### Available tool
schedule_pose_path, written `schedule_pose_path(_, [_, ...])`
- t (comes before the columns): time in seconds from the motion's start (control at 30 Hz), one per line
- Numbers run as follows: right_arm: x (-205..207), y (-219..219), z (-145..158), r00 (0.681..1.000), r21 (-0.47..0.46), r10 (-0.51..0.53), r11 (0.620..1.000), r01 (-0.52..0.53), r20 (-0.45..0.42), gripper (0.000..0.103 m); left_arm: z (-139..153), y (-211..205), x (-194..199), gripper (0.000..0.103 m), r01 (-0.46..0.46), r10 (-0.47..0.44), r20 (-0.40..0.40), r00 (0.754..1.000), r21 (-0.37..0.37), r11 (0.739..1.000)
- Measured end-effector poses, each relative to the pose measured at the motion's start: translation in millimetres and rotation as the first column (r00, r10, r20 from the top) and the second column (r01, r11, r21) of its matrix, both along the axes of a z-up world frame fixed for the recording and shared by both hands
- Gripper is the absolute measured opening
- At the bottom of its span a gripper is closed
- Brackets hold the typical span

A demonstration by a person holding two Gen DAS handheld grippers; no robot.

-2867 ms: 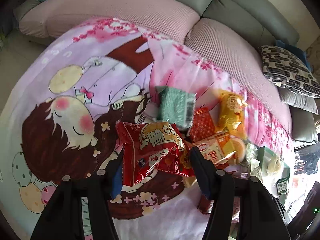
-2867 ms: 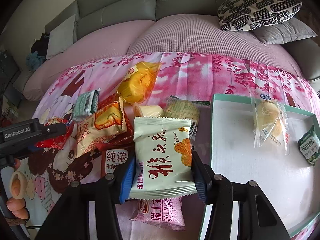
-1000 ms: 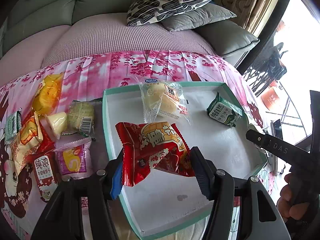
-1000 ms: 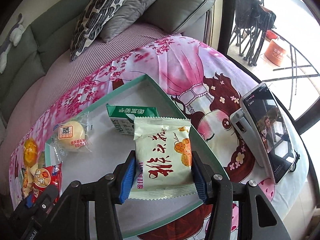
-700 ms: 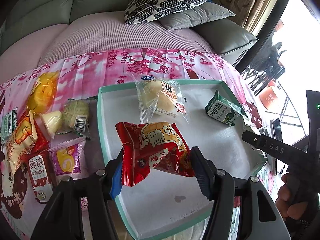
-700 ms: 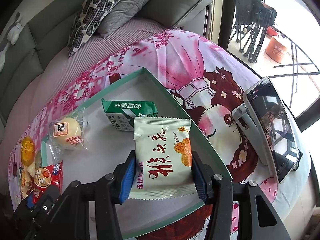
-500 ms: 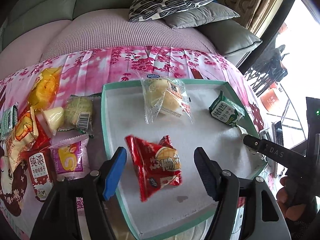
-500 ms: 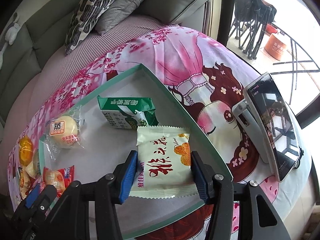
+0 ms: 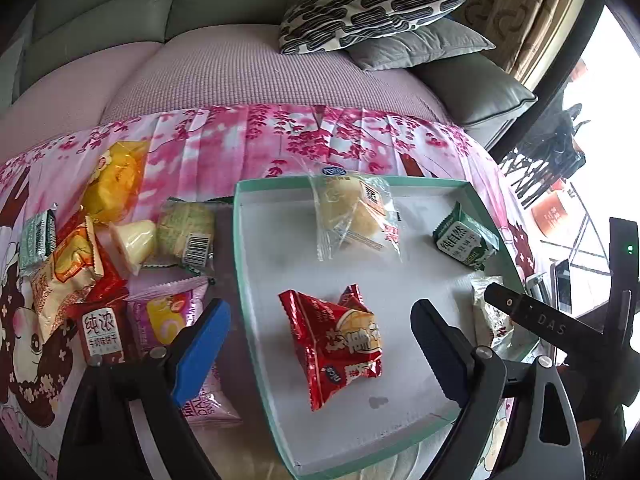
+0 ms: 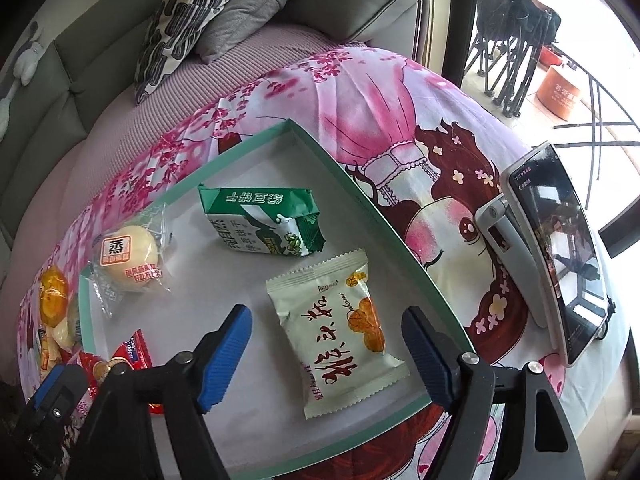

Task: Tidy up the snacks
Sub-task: 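Carry both bags into the tray and open both tools, then move both tools back over the snack pile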

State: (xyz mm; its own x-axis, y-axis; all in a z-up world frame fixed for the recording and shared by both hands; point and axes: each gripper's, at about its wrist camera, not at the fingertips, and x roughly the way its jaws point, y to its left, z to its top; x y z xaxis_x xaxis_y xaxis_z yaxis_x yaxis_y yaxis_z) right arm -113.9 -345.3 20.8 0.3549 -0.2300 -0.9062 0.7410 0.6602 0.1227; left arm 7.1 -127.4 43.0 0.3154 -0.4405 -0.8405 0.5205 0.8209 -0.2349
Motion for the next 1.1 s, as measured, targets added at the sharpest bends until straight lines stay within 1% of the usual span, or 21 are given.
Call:
schedule_pose_path(0.1, [2.1, 2.6, 1.3, 1.0, -0.005, 0.017, 1.0, -0.017, 0.006, 0.085, 0.8, 3.0, 2.2, 0.093, -0.017, 0.016, 0.007, 1.0, 0.006, 1.0])
schedule_pose_path(0.13, [2.7, 3.6, 1.9, 1.0, -0.009, 0.019, 1.0, -0.019, 0.006, 0.085, 1.2, 4.9, 3.1, 0.095, -0.028, 0.028, 0.014, 1.0, 0.011, 1.0])
schedule_pose_path(0.17, [3.3, 4.6, 2.4, 1.0, -0.014, 0.023, 1.0, -0.023, 0.006, 0.088, 1.9, 6.0, 3.7, 0.099, -0.039, 0.039, 0.022, 0.999, 0.015, 0.999])
schedule_pose_path(0.2, [4.2, 6.0, 2.6, 1.0, -0.017, 0.029, 0.999, -0.029, 0.006, 0.094, 2.5, 8.4, 5.1, 0.101, -0.058, 0.057, 0.035, 0.998, 0.022, 0.998])
schedule_pose_path(0.23, [5.4, 8.2, 2.9, 0.999, -0.019, 0.038, 0.999, -0.037, 0.008, 0.103, 3.4, 10.8, 6.3, 0.102, -0.073, 0.072, 0.047, 0.996, 0.027, 0.997])
schedule_pose_path(0.4, [10.1, 16.0, 5.3, 0.997, -0.028, 0.068, 0.997, -0.068, 0.019, 0.103, 5.3, 20.5, 12.0, 0.102, -0.108, 0.108, 0.041, 0.993, 0.021, 0.994])
schedule_pose_path(0.53, [11.4, 18.5, 5.1, 0.997, -0.035, 0.074, 0.997, -0.073, 0.013, 0.103, 5.4, 25.1, 14.7, 0.102, -0.123, 0.122, 0.039, 0.992, 0.031, 0.992])
schedule_pose_path(0.7, [15.1, 25.5, 7.7, 0.995, -0.041, 0.095, 0.995, -0.095, 0.019, 0.103, 8.0, 33.2, 18.2, 0.102, -0.15, 0.149, 0.032, 0.988, 0.02, 0.989])
schedule_pose_path(0.87, [25.8, 42.5, 14.4, 0.988, -0.053, 0.151, 0.987, -0.149, 0.038, 0.103, 12.8, 46.3, 23.3, 0.102, -0.182, 0.18, 0.047, 0.982, 0.033, 0.983])
schedule_pose_path(1.0, [33.7, 59.0, 20.2, 0.983, -0.072, 0.176, 0.982, -0.172, 0.044, 0.103, 16.0, 63.7, 28.9, 0.102, -0.214, 0.211, 0.046, 0.976, 0.05, 0.976])
schedule_pose_path(1.1, [42.4, 75.0, 20.4, 0.975, -0.055, 0.215, 0.976, -0.212, 0.06, 0.103, 19.1, 81.8, 33.2, 0.102, -0.244, 0.242, 0.044, 0.969, 0.06, 0.968])
